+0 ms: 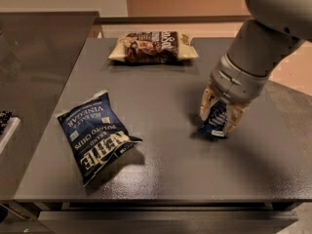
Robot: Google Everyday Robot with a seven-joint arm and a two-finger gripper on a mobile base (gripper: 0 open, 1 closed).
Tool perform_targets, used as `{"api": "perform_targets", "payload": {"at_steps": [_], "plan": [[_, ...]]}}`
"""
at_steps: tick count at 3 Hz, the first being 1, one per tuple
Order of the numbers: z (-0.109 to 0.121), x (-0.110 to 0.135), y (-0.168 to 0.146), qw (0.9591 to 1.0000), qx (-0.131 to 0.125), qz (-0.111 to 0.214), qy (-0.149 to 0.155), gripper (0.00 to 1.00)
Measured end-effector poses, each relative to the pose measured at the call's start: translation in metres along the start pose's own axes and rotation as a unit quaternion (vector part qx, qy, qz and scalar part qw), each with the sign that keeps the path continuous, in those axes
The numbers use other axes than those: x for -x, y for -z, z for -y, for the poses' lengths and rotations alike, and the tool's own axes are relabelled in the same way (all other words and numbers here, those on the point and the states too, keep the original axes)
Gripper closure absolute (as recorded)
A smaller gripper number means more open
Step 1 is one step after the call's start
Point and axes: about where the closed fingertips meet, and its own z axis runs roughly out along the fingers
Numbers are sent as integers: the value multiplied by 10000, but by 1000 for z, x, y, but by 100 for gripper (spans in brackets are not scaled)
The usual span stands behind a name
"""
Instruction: Move rxbar blueberry near blue chip bag
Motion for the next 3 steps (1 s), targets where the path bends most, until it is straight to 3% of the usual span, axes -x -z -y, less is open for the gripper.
{"api": "perform_targets", "payload": {"at_steps": [3], "plan": [[68, 52, -9, 9988, -267, 278, 295, 100]]}}
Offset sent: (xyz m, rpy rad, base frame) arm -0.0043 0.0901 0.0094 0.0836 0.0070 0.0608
